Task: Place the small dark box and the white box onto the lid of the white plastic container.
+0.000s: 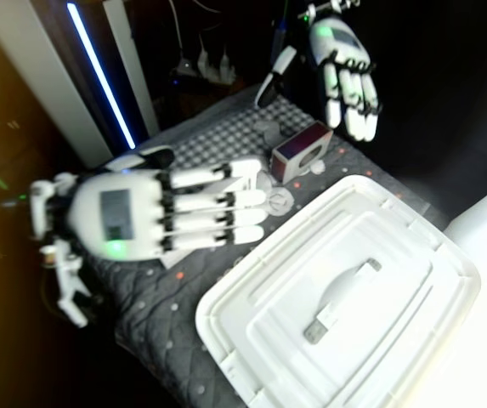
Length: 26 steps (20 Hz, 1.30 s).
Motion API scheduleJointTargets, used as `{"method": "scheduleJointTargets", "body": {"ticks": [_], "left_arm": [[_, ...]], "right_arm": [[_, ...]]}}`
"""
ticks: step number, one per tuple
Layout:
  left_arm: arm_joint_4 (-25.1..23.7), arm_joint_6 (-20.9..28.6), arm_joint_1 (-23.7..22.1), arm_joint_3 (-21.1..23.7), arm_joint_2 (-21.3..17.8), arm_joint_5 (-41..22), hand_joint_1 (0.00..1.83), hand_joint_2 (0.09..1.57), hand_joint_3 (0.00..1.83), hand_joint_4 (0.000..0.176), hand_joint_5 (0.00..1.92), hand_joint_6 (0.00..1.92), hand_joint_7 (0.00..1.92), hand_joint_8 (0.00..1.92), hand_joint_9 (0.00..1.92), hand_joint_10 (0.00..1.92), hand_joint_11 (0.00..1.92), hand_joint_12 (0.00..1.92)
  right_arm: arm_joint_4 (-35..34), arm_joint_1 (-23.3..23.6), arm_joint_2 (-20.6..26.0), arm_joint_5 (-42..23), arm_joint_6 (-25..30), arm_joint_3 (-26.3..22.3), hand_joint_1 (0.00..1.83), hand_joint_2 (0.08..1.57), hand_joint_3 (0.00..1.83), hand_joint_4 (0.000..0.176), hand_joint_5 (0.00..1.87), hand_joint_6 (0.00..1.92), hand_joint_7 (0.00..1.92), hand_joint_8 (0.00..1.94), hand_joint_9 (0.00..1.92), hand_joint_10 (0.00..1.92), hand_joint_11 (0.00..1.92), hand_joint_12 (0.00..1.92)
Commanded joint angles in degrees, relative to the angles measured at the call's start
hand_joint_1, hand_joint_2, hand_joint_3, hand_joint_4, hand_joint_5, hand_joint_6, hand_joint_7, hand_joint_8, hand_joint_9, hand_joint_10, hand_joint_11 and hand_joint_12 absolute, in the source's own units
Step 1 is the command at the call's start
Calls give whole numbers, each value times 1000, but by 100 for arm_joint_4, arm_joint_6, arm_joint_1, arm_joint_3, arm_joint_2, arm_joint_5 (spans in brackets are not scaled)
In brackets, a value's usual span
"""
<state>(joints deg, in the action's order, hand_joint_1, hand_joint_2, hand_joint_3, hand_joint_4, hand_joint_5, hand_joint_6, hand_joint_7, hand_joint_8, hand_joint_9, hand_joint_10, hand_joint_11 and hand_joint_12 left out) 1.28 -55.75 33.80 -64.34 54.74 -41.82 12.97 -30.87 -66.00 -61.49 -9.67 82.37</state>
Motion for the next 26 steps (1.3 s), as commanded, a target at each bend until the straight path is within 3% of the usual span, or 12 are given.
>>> {"method": "scheduleJointTargets", "body": {"ticks": [1,5,9,11,12,13,15,16,17,18,21,26], "left_arm": [[42,12,-32,-47,46,-494,833,649,0,27,116,11,239,12,244,12,149,263],[56,13,-32,-256,276,-189,778,630,0,6,40,0,210,0,252,9,192,280],[85,13,-31,-386,423,-26,793,651,0,110,44,1,160,2,173,2,19,376],[96,13,-31,-441,480,41,799,643,0,50,98,3,252,3,271,8,80,501],[110,13,-30,-453,490,64,827,647,0,59,138,2,297,2,316,4,137,504],[125,13,-13,-458,496,69,884,673,3,67,215,7,351,6,372,6,230,438],[126,13,20,-463,513,48,1132,831,1,0,695,19,783,11,831,40,545,696],[125,11,43,-465,532,46,1250,973,8,0,996,693,1318,85,1164,137,744,1084],[125,4,70,-477,568,39,1293,981,3,0,1118,652,1491,70,1342,175,872,1225],[133,4,83,-487,585,24,1312,982,4,0,1251,333,1389,456,1481,270,1045,1311],[186,4,135,-501,605,23,1312,992,1,0,1352,95,1294,695,1307,723,1019,1425],[214,5,53,-511,598,-181,1314,995,5,0,1278,232,1308,649,1219,749,965,1385]], "right_arm": [[-201,48,35,-520,33,43,762,557,0,117,60,8,57,6,0,0,0,235],[-162,52,-56,-397,33,91,735,567,6,173,3,0,24,3,0,0,0,17],[-158,51,-95,-318,33,120,747,587,11,161,0,0,72,17,55,17,62,30],[-148,51,-121,-266,33,141,927,667,8,54,210,22,353,19,305,24,215,117],[-148,51,-129,-262,33,144,970,707,3,0,334,21,502,16,489,30,331,181],[-148,51,-140,-261,33,147,1037,751,0,0,452,16,667,13,687,31,493,305],[-147,51,-142,-261,34,149,1224,876,0,0,788,12,990,8,1103,50,869,721],[-143,51,-145,-261,34,151,1278,985,6,0,990,632,1422,16,1225,79,976,808],[-143,51,-148,-261,34,157,1380,993,0,0,1056,674,1428,66,1305,485,940,919],[-143,51,-149,-261,34,158,1290,1028,0,0,1205,635,1186,526,965,259,407,1109],[-143,51,-149,-261,34,158,1267,1016,3,4,1284,496,1161,648,1041,696,637,1558],[-104,51,-137,-269,37,154,1267,1022,0,0,1303,465,1134,689,1011,531,593,1304]]}}
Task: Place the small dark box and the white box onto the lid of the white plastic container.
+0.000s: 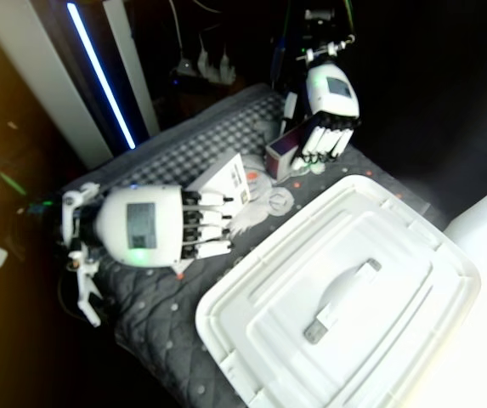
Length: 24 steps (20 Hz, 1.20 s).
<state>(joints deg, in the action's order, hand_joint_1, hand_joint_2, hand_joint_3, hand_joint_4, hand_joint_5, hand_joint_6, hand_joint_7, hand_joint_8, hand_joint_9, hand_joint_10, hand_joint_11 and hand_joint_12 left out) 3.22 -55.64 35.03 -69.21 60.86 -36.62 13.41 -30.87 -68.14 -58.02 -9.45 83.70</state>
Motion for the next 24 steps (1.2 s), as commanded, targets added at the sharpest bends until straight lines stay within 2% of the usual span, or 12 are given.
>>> {"method": "scheduleJointTargets", "body": {"ticks": [1,2,4,6,7,10,13,17,19,22,23,24], "left_arm": [[7,-7,-128,-27,-14,-739,1309,995,4,0,1201,448,1339,544,1193,642,891,1344],[-28,-7,-210,-34,-14,-791,1235,1004,2,0,1224,523,1117,1038,1060,1194,881,1667],[-118,-8,-441,-65,-13,-875,1286,1067,0,0,1216,313,1032,1179,954,1240,814,1643],[-199,-8,-733,-91,-33,-994,1376,1043,14,0,1105,596,1111,833,1034,1014,848,1217],[-215,-8,-856,-98,-51,-1060,1390,1042,4,0,1117,565,1129,766,1057,1044,865,1152],[-357,-44,-1341,-247,-13,-1083,1398,1025,0,0,1120,559,1190,592,1155,961,1017,1080],[-356,-470,-1801,-442,140,-844,1398,1031,0,0,1101,725,1179,618,1093,898,942,980],[-353,-817,-2343,-910,573,-365,1394,1035,2,0,1085,773,1142,652,1103,894,949,1020],[-282,-817,-2483,-1202,863,-194,1391,1056,2,0,1038,856,1087,744,1050,968,900,919],[-176,-818,-2673,-1906,1488,329,1386,1073,2,0,1000,960,1055,730,1018,1031,873,849],[-145,-818,-2727,-2062,1603,469,1474,1074,0,0,996,930,1034,724,1034,930,826,1336],[-132,-818,-2831,-2205,1715,627,1406,1070,0,0,1019,845,1022,754,1067,1025,904,1192]], "right_arm": [[-147,52,96,-627,16,20,1265,1021,0,4,1282,493,1143,691,1068,549,653,1381],[-154,52,129,-662,17,22,1279,1028,1,0,1327,235,1117,919,1038,1232,818,1766],[-217,75,201,-749,17,23,1229,1003,0,0,1343,267,1038,1295,1096,1885,1180,1915],[-202,305,262,-793,11,24,1209,998,0,0,1286,429,1017,1620,1135,1918,1252,1921],[-189,375,287,-842,2,24,1206,1006,1,0,1256,484,1022,1382,1102,1822,1192,1921],[-190,660,390,-914,-362,20,1274,1009,0,0,1142,710,1407,238,1331,522,1099,1140],[-162,961,445,-904,-858,21,1285,989,0,0,1213,530,1477,140,1335,660,1091,1356],[-121,1384,445,-766,-1080,144,1290,998,0,0,1135,667,1536,24,1450,268,1098,1167],[-123,1548,423,-548,-1089,246,1403,1003,1,0,1132,556,1449,17,1214,808,967,1125],[-133,1666,157,41,-1087,700,1396,1041,0,0,1092,586,1181,619,1097,1037,912,1029],[-136,1706,60,221,-1084,827,1398,1046,0,0,1100,527,1159,688,1083,1077,899,1041],[-135,1748,-13,409,-1084,932,1400,1050,0,0,1113,442,1131,768,1085,1097,920,1110]]}}
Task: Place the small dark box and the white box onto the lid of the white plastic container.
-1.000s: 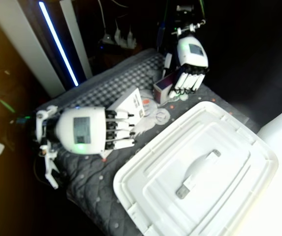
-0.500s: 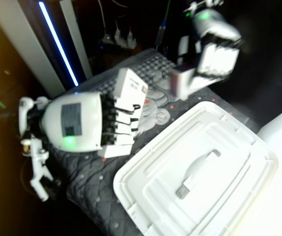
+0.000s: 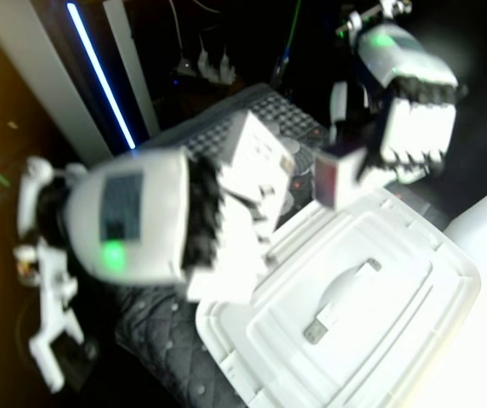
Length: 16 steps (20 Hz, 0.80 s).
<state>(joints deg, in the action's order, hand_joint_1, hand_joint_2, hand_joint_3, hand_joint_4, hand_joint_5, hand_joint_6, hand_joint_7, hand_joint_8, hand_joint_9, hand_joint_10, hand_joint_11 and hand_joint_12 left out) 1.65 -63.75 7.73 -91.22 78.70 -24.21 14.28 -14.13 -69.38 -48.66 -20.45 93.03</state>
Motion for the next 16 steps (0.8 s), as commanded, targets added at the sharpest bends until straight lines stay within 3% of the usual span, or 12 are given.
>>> {"method": "scheduleJointTargets", "body": {"ticks": [1,2,5,6,7,8,9,10,11,13,15,16], "left_arm": [[47,-7,-229,-101,8,-441,1389,1078,2,0,1015,842,986,822,1048,1081,929,1159],[64,-7,-342,-166,56,-319,1382,1096,2,0,961,954,956,890,1000,1131,874,1044],[131,-6,-613,-378,183,6,1370,1135,1,0,897,1067,852,1065,925,1227,777,964],[204,-59,-641,-397,191,47,1179,1182,7,0,823,1200,736,470,744,586,548,887],[227,-107,-644,-389,188,47,1281,1119,0,0,626,487,577,143,566,201,332,772],[236,-142,-640,-367,179,37,1274,1070,0,18,411,137,239,28,238,39,90,563],[236,-144,-610,-339,163,29,1288,1041,0,85,312,35,88,6,110,8,17,436],[238,-145,-558,-304,132,23,1285,1027,0,119,232,6,33,0,78,1,13,412],[245,-145,-520,-271,105,4,1289,1020,0,133,211,1,39,6,88,6,32,415],[249,-144,-329,-52,-34,-208,1288,1018,0,133,220,0,96,8,142,9,65,449],[226,-145,-177,237,-232,-491,1277,1005,0,128,211,0,129,6,152,2,27,517],[121,-145,-111,434,-374,-672,1196,1017,2,114,201,0,125,3,138,0,10,509]], "right_arm": [[-222,147,39,-300,15,86,1399,1057,1,0,1088,480,1124,790,1060,1126,897,1136],[-221,236,1,-96,15,161,1385,1104,4,0,942,750,1018,942,955,1238,828,1099],[-223,379,-259,295,321,572,1373,1137,1,0,847,1017,966,981,873,1333,714,1048],[-221,379,-347,358,464,696,1364,1153,3,0,815,1156,914,1012,848,1344,653,936],[-218,379,-347,372,460,689,1301,1082,0,0,498,426,476,348,411,506,298,719],[-218,379,-346,372,460,680,1273,1029,0,78,337,122,265,93,232,149,106,513],[-206,378,-344,372,460,648,1229,1008,0,147,165,26,96,19,96,31,20,311],[-205,378,-343,372,460,623,1174,965,0,170,51,12,18,3,18,5,3,143],[-199,378,-343,371,460,604,1169,953,0,175,9,2,3,0,3,0,9,113],[-79,377,-199,318,462,447,1144,955,0,176,15,5,7,3,37,13,44,120],[24,269,-61,142,462,227,1149,949,0,176,33,1,60,2,83,9,90,165],[24,148,9,-51,462,110,1129,937,6,176,60,0,84,0,109,1,66,365]]}}
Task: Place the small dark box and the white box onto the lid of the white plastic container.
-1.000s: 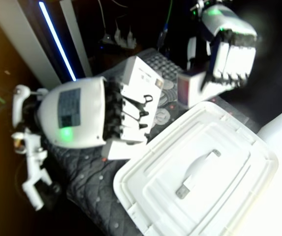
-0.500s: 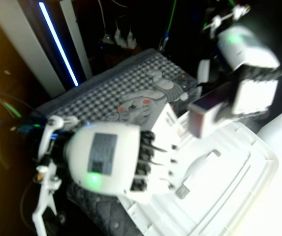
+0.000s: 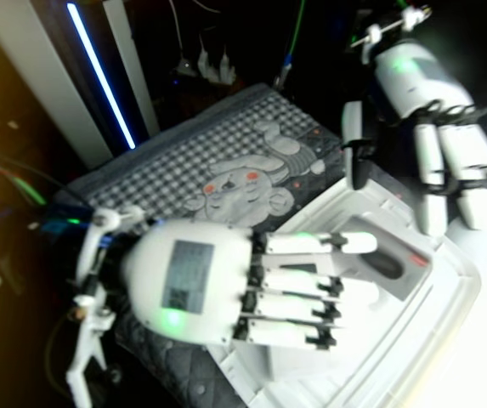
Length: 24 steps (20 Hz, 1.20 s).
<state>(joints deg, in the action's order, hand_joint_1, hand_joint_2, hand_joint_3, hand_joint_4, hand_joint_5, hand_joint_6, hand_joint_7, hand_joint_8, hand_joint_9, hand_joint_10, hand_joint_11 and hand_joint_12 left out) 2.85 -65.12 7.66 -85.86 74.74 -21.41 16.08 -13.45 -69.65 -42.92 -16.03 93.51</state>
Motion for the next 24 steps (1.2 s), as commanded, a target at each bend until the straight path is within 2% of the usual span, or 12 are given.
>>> {"method": "scheduleJointTargets", "body": {"ticks": [1,2,5,6,9,12,13,15,16,19,20,24], "left_arm": [[-136,-7,-36,112,-127,-1152,1181,1022,4,131,185,0,127,3,134,0,1,502],[-281,-7,73,387,-325,-1445,1175,1002,0,123,180,4,146,8,173,14,44,526],[-508,-6,416,1112,-847,-2293,1183,1006,0,134,205,5,166,5,167,6,1,619],[-536,-6,533,1298,-975,-2510,1142,996,0,157,227,10,193,11,199,15,30,637],[-534,1,1015,1664,-1253,-3041,1142,989,0,116,249,6,194,2,229,0,127,726],[-331,57,1658,1907,-1429,-3738,1139,996,2,132,237,0,188,0,244,0,262,443],[-297,93,1758,1981,-1491,-3889,1071,1023,4,138,195,0,166,0,246,0,293,359],[-282,178,1975,2165,-1654,-4242,1087,987,5,159,182,0,149,0,207,0,259,219],[-264,181,2084,2251,-1725,-4448,1112,947,0,90,245,5,213,0,271,2,283,177],[-264,189,2308,2421,-1865,-4835,1115,924,10,86,239,0,202,0,256,0,313,223],[-266,189,2383,2494,-1924,-5003,1015,960,5,29,274,7,238,9,278,1,254,328],[-265,188,2594,2680,-2077,-5414,1095,994,1,37,200,0,248,0,325,3,102,638]], "right_arm": [[-156,-29,106,-827,20,-47,1132,937,0,176,70,0,85,1,114,0,12,567],[-170,-174,199,-1084,20,-189,1099,934,0,154,80,1,60,2,57,15,0,338],[-363,-538,399,-1708,20,-528,1040,919,0,130,134,2,98,0,151,10,0,532],[-436,-653,461,-1901,20,-631,1049,910,0,91,175,8,145,8,194,11,0,585],[-710,-1081,542,-2478,20,-821,909,916,3,130,233,4,292,20,255,11,0,631],[-865,-1471,627,-2972,20,-1004,971,867,0,156,289,11,246,1,191,1,0,424],[-883,-1530,664,-3095,20,-1076,965,852,0,139,300,12,269,7,219,10,0,491],[-905,-1623,755,-3346,20,-1234,995,835,0,158,288,4,275,4,241,11,0,632],[-911,-1667,797,-3466,20,-1302,984,856,3,175,298,5,272,0,252,7,0,600],[-913,-1743,819,-3647,20,-1367,966,863,4,176,315,8,259,0,253,4,14,580],[-913,-1758,843,-3702,20,-1405,953,889,0,149,315,1,295,3,284,6,5,618],[-989,-1867,950,-4037,20,-1551,949,882,0,114,308,3,294,0,306,5,1,635]]}}
